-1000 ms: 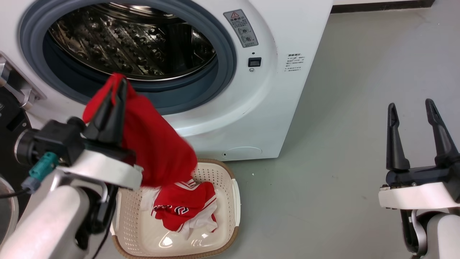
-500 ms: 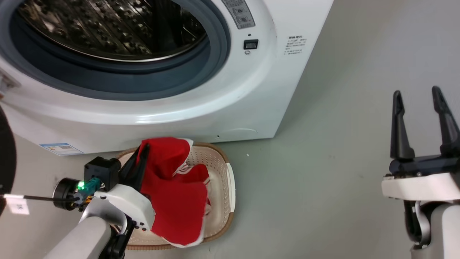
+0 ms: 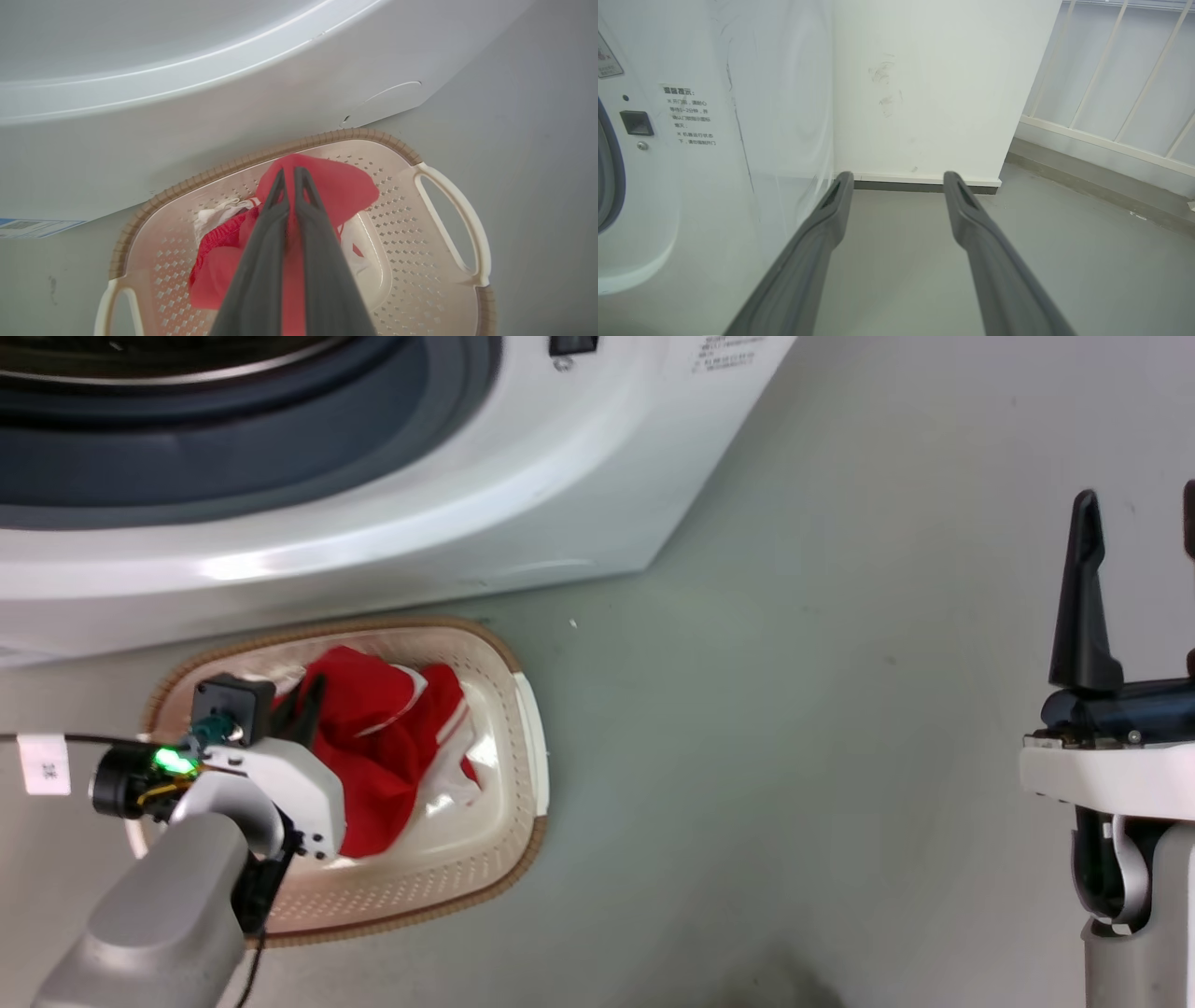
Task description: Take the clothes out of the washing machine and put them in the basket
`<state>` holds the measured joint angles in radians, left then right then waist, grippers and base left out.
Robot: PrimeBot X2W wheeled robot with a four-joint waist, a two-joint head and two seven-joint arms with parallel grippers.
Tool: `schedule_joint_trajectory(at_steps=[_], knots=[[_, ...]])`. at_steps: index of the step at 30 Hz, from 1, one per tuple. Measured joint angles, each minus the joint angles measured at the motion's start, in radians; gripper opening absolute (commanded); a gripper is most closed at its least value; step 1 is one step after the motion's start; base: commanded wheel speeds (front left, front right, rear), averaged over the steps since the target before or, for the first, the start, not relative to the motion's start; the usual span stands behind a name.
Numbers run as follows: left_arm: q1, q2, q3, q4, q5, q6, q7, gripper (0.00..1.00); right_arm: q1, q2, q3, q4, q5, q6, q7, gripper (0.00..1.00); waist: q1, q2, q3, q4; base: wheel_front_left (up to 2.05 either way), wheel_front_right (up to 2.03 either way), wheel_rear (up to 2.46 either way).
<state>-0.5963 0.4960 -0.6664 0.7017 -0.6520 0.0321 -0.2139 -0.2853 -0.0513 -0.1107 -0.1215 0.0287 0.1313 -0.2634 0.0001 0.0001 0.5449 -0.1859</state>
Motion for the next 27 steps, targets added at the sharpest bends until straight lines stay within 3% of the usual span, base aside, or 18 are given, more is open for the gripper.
schedule_joint_trajectory(at_steps=[11, 20, 22, 27], knots=[[-0.156, -0.051, -0.018, 0.312, 0.023, -0.066, -0.019, 0.0, -0.032, 0.0, -0.007, -0.012, 0.025, 0.0, 0.0, 1.0, 0.0001, 0.0, 0.171, -0.073, 0.0, 0.0, 0.0], [-0.218, -0.099, 0.012, 0.448, -0.01, -0.098, -0.042, 0.0, -0.044, 0.0, -0.017, -0.02, 0.024, 0.0, 0.0, 1.0, 0.0, 0.0, 0.213, -0.08, 0.0, 0.0, 0.0], [-0.226, -0.107, 0.023, 0.464, -0.022, -0.109, -0.044, 1.0, -0.046, 0.0, -0.018, -0.02, 0.02, 0.0, 0.0, 1.0, 0.0, 0.0, 0.211, -0.073, 0.0, 0.0, 0.0], [-0.228, -0.132, 0.043, 0.46, -0.034, -0.13, -0.046, 1.0, -0.047, 0.0, -0.021, -0.009, -0.002, 0.0, 0.0, 1.0, 0.0, 0.0, 0.185, -0.057, 0.0, 0.0, 0.0]])
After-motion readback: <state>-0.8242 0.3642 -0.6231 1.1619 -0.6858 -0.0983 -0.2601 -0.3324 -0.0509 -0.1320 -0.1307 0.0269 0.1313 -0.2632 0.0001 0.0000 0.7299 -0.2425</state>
